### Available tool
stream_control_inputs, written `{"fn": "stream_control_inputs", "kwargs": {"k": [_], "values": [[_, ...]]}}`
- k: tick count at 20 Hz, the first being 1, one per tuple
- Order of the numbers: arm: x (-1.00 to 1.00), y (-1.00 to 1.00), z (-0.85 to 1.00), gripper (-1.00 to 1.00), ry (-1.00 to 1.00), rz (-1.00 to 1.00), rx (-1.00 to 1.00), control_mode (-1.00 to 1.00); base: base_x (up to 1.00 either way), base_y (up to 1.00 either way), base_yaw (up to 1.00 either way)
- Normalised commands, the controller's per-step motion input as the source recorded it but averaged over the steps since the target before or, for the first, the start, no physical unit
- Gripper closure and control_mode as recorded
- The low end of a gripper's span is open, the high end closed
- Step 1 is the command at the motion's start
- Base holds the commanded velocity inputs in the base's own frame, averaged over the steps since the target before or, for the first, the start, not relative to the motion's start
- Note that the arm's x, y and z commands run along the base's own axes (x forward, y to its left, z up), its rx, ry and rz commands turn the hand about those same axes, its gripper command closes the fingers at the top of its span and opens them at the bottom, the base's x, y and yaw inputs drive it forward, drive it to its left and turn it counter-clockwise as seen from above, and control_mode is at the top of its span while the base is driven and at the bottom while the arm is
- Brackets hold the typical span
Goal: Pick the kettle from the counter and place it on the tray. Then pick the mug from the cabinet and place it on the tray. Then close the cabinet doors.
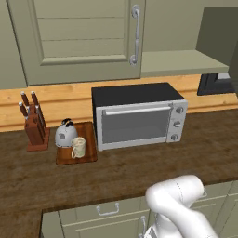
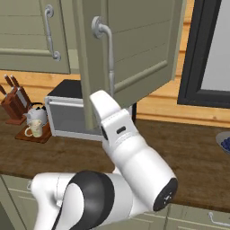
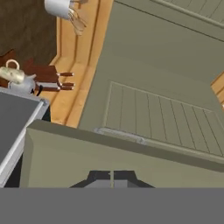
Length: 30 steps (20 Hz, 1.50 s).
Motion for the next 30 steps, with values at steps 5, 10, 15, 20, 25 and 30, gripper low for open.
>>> {"fn": "stream_control_inputs", "kwargs": {"k": [5,10,15,20,25,30], "values": [[0.52,0.04,0.00,1.00,0.01,-0.01,0.00,-1.00,0.00,0.00,0.00],[0.57,0.00,-0.14,1.00,0.03,-0.07,0.00,-1.00,0.00,0.00,0.00],[0.66,-0.14,-0.34,1.00,0.02,-0.13,0.00,-1.00,0.00,0.00,0.00],[0.64,-0.27,-0.52,1.00,0.00,-0.14,0.00,-1.00,0.00,0.00,0.00],[0.68,-0.29,-0.11,1.00,0.00,-0.12,0.00,-1.00,0.00,0.00,0.00],[0.69,-0.40,0.10,1.00,0.09,-0.04,0.00,-1.00,0.00,0.00,0.00]]}}
